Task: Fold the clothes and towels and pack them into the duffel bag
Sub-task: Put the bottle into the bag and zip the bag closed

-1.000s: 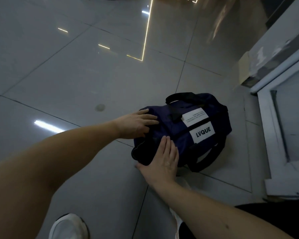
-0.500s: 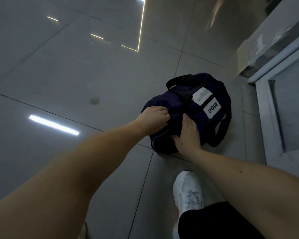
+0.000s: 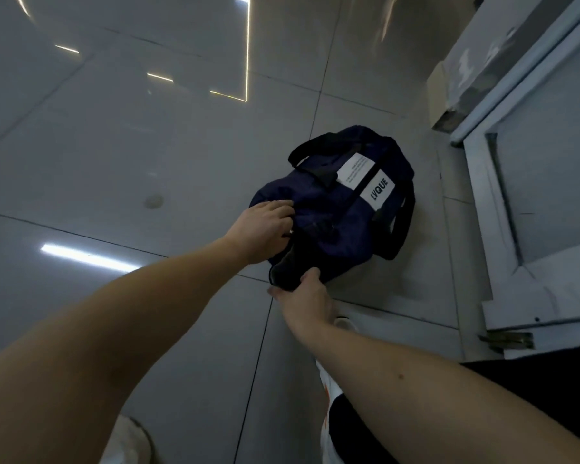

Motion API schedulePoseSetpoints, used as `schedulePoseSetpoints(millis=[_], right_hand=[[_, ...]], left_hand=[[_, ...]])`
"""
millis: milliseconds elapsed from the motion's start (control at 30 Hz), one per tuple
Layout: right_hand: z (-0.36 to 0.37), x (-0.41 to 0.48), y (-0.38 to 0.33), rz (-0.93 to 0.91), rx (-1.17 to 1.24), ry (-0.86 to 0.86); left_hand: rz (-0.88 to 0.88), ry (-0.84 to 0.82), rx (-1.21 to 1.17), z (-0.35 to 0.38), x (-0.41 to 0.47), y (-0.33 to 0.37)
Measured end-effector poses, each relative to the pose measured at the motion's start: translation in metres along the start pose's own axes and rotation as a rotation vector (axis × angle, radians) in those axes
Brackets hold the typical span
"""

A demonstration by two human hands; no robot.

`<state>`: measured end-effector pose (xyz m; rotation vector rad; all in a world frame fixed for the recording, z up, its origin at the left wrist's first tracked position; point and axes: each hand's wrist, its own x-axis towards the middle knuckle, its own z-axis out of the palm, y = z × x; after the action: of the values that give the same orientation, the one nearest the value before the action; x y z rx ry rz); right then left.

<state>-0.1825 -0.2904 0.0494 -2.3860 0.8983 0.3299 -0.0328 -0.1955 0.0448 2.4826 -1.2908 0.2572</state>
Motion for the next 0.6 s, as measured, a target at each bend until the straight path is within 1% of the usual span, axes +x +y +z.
schedulePoseSetpoints(millis=[100, 233, 333, 367, 400, 433, 467, 500, 533, 567, 600], right_hand=[[0.009, 0.005, -0.013, 0.022, 0.01, 0.076], [0.004, 0.016, -0.004, 0.038, -0.036, 0.041], [0.005, 0.003, 0.01, 0.053, 0.003, 0.035], [0.009, -0.004, 0.009, 0.108, 0.091, 0.012], [0.014, -0.009, 0.006, 0.217, 0.236, -0.016], [0.021, -0.009, 0.003, 0.37, 0.448, -0.06], [0.027, -0.007, -0.002, 0.548, 0.707, -0.145], [0.03, -0.003, -0.005, 0.688, 0.985, -0.238], [0.034, 0.002, -0.007, 0.763, 1.217, -0.286], [0.037, 0.008, -0.007, 0.801, 1.381, -0.297], [0.036, 0.013, -0.007, 0.818, 1.475, -0.301]], left_hand=[[-0.046, -0.072, 0.03, -0.005, 0.002, 0.007], [-0.085, -0.122, 0.06, -0.01, 0.001, 0.014], [-0.114, -0.137, 0.066, -0.013, 0.001, 0.017], [-0.116, -0.146, 0.068, -0.015, 0.002, 0.019], [-0.116, -0.154, 0.067, -0.016, 0.003, 0.02], [-0.119, -0.156, 0.066, -0.016, 0.003, 0.02], [-0.128, -0.151, 0.064, -0.017, 0.003, 0.02], [-0.136, -0.147, 0.062, -0.018, 0.003, 0.022], [-0.139, -0.141, 0.059, -0.019, 0.003, 0.022], [-0.14, -0.137, 0.057, -0.019, 0.003, 0.022], [-0.139, -0.136, 0.058, -0.018, 0.002, 0.022]])
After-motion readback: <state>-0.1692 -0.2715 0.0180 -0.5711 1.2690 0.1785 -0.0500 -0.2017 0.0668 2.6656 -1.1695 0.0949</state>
